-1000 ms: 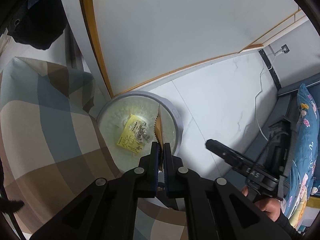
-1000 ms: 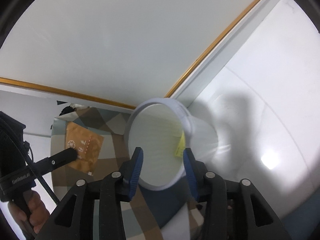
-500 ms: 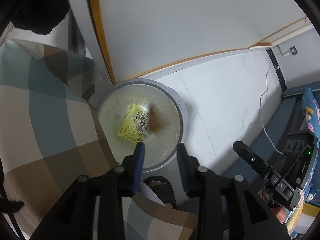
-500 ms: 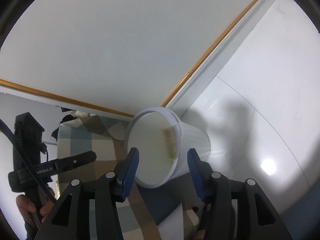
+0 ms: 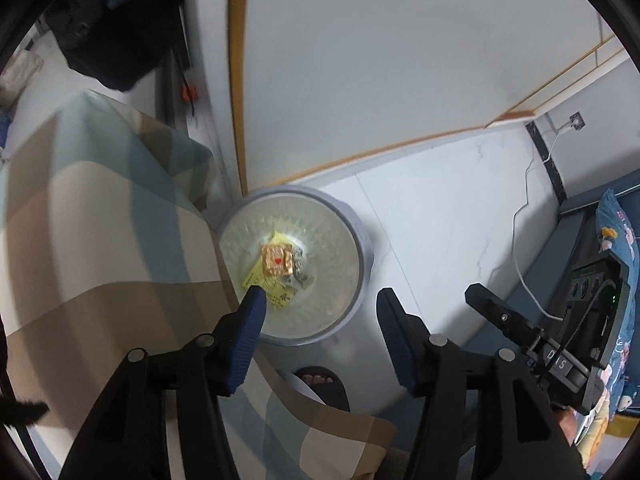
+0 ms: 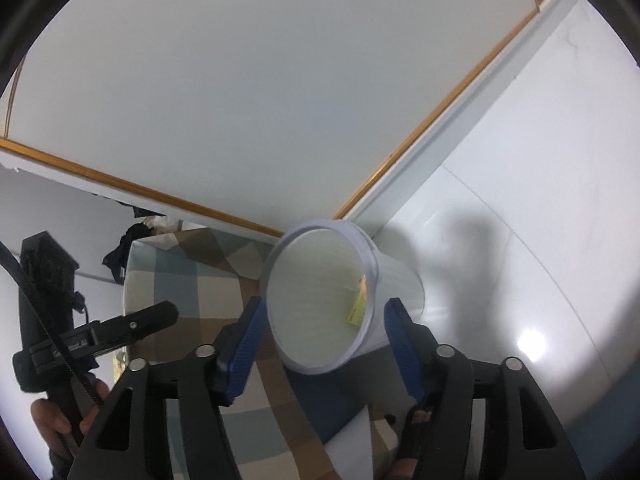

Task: Collect trash
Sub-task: 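Move both grippers back over the table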

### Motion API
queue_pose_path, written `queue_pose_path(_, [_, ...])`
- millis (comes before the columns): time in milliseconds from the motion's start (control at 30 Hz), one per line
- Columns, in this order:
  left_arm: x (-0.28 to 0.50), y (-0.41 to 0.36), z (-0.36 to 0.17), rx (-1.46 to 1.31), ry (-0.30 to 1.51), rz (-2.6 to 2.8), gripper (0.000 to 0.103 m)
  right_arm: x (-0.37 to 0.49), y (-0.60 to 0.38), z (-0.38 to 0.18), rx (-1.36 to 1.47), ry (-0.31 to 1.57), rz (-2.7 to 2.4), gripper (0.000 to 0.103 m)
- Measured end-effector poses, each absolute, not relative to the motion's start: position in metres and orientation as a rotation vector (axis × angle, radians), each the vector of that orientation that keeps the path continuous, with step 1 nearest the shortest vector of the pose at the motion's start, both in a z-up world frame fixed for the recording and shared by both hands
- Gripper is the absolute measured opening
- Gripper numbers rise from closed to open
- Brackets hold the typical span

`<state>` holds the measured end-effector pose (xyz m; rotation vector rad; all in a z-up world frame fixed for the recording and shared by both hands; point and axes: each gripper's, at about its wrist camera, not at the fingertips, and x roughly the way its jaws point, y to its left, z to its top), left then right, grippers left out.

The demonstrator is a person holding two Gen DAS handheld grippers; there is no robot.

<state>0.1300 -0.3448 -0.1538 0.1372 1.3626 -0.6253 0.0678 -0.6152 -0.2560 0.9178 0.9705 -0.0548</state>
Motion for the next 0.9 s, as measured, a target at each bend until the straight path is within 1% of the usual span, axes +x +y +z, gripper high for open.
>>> queue_pose_path(67, [0.128, -0.340, -0.144, 0.122, 1.328, -0.622, 0.061, 0.067, -0.614, -0.244, 0.894, 0.961, -0.055, 0.069])
queue_pose_path(133, [0.125, -0.334, -0.134, 0.111, 1.290, -0.612, 0.063, 0.066, -0.612, -0.229, 0.862, 0.948, -0.053, 0.073])
queue_pose_path(233, [0.119, -0.322, -0.115, 0.098, 1.226, -0.589, 0.063, 0.063, -0.606, -0.205, 0.808, 0.925, -0.052, 0.076])
queue_pose_path(367, [0.111, -0.302, -0.089, 0.083, 1.146, -0.559, 0.063, 0.059, -0.596, -0.169, 0.743, 0.884, -0.048, 0.079])
queue_pose_path(633, [0.090, -0.247, -0.036, 0.026, 0.977, -0.497, 0.064, 0.044, -0.558, -0.084, 0.500, 0.779, -0.054, 0.085])
queue_pose_path(700, [0.087, -0.232, -0.025, 0.008, 0.944, -0.482, 0.068, 0.040, -0.547, -0.063, 0.455, 0.751, -0.048, 0.085])
queue_pose_path(733, [0.085, -0.226, -0.020, 0.000, 0.928, -0.474, 0.072, 0.038, -0.540, -0.053, 0.431, 0.738, -0.046, 0.085])
queue_pose_path(800, [0.081, -0.210, -0.009, -0.013, 0.900, -0.459, 0.074, 0.033, -0.528, -0.032, 0.404, 0.711, -0.035, 0.085])
queue_pose_path(900, [0.073, -0.187, 0.002, -0.031, 0.860, -0.435, 0.074, 0.028, -0.512, -0.009, 0.398, 0.668, -0.021, 0.089])
